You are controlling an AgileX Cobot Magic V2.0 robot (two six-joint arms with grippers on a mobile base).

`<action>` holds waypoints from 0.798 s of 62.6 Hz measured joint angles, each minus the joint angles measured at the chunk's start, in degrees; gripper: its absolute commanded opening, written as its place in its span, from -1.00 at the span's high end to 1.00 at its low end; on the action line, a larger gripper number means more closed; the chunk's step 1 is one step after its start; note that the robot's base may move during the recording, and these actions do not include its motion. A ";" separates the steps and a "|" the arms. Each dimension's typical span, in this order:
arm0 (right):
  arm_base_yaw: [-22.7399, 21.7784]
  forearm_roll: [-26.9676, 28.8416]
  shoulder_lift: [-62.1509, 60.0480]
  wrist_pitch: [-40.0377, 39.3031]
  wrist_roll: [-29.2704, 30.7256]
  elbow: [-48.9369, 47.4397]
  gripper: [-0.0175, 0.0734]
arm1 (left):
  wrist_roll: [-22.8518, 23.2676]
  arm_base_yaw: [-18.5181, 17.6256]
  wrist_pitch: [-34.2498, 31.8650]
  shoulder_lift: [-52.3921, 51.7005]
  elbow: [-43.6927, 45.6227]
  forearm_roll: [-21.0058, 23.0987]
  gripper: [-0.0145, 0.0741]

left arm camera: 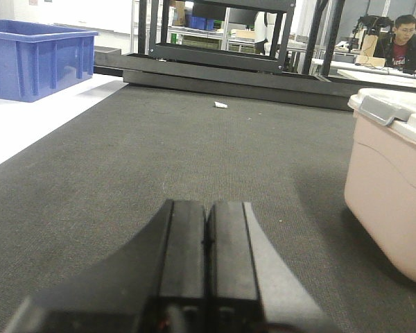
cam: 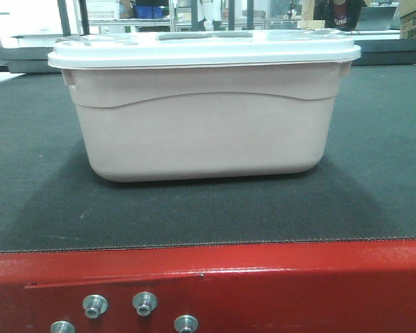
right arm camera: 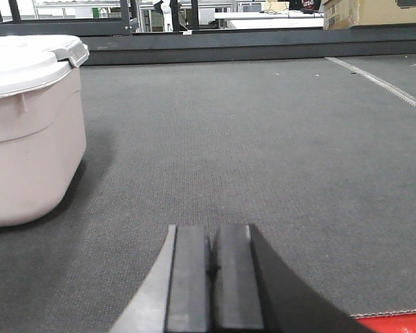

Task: Grab white bin and place on right shelf
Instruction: 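Move both grippers toward the ends of the pink bin with white lid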

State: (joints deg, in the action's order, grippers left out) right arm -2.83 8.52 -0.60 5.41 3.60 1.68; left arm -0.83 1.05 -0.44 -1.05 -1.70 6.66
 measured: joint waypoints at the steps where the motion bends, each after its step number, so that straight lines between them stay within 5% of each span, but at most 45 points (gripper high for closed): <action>1: 0.00 0.00 0.00 0.00 0.00 0.00 0.50 | 0.00 0.00 0.00 0.00 0.00 0.00 0.94; 50: 0.00 0.00 0.00 -3.80 0.00 0.09 0.50 | 0.00 0.00 -1.69 0.00 0.00 0.00 0.94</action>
State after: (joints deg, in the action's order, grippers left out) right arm -2.83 8.52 -0.60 1.61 3.60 1.78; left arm -0.83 1.05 -2.13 -1.05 -1.70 6.66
